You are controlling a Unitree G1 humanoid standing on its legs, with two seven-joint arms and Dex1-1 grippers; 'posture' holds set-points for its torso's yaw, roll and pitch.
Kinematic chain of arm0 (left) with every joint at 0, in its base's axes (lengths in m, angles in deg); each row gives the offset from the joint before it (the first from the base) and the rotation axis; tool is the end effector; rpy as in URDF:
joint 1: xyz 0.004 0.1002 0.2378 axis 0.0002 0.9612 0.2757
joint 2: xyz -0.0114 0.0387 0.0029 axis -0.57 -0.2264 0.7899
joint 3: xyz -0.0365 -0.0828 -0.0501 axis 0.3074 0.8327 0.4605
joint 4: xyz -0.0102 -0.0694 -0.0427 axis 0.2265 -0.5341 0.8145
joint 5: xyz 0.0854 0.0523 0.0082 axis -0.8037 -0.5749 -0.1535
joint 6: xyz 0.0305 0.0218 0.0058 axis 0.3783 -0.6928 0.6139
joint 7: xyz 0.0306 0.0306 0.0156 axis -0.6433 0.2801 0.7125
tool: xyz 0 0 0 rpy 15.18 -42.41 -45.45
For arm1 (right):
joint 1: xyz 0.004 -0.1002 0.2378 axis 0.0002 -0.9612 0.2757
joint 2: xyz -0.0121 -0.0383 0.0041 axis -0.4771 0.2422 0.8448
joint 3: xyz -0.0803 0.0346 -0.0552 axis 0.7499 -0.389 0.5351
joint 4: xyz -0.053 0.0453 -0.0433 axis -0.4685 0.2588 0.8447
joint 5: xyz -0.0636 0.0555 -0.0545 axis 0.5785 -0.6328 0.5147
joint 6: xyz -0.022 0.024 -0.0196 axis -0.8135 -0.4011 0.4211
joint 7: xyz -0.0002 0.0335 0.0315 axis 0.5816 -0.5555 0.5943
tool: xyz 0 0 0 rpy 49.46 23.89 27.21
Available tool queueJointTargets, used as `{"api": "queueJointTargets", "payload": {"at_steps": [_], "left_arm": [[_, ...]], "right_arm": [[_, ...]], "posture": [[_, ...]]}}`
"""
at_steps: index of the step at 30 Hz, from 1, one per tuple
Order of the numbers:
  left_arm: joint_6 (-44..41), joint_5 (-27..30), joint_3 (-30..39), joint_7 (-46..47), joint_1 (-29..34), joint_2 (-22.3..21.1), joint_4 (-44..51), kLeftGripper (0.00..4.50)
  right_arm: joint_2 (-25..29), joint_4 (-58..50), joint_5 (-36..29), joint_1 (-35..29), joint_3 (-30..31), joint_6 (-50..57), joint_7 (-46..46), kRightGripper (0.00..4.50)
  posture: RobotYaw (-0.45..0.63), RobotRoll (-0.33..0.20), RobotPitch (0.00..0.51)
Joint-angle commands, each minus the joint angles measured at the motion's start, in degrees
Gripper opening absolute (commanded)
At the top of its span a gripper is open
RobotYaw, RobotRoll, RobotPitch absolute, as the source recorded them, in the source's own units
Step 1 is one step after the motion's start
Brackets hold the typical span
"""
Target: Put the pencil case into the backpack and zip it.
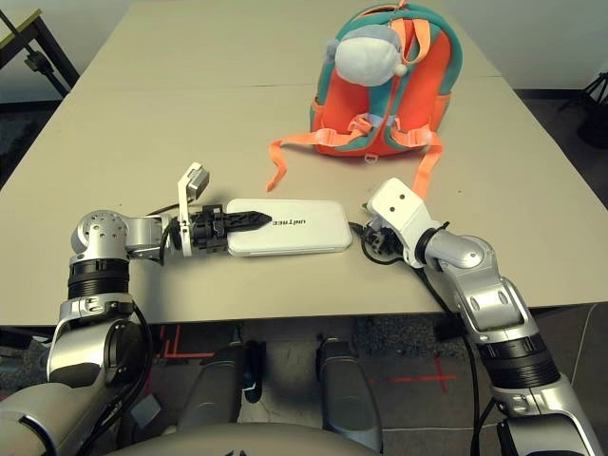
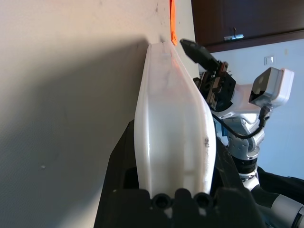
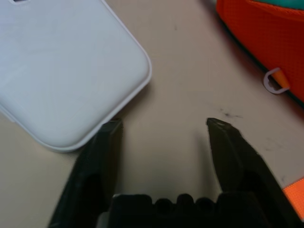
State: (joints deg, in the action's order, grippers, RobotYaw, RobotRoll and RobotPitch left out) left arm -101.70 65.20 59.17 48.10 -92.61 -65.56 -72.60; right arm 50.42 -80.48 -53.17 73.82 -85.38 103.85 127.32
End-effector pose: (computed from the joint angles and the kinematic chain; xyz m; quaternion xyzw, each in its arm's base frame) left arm 0.2851 0.1850 0.1135 -0.4046 0.3955 -0.4146 0.7128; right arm 0.2385 -0.2298 0.1253 -0.2651 0.1019 0.3178 0.9046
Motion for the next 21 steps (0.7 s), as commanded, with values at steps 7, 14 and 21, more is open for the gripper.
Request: {"api": "queueJointTargets", "payload": {"at_steps": [7, 14, 21], "left_arm": [[7.46, -2.49, 3.81, 3.47, -4.31, -3.03, 2.05, 1.21], [14.31, -1.03, 7.89, 5.22, -8.23, -5.72, 3.61, 1.21], [24.48, -3.72, 7.71, 6.07, -11.61, -9.51, 5.41, 1.21]], "right_arm": [[0.30, 4.46, 1.71, 1.06, -1.05, -2.65, -2.40, 4.50], [-1.67, 6.31, 0.37, 2.29, -3.68, -1.87, -5.95, 4.50], [-15.61, 4.44, -17.53, 11.25, -19.89, 12.56, -16.16, 4.50]], "posture": [[-0.11, 0.000, 0.151], [-0.10, 0.000, 0.154], [-0.10, 0.000, 0.157]]}}
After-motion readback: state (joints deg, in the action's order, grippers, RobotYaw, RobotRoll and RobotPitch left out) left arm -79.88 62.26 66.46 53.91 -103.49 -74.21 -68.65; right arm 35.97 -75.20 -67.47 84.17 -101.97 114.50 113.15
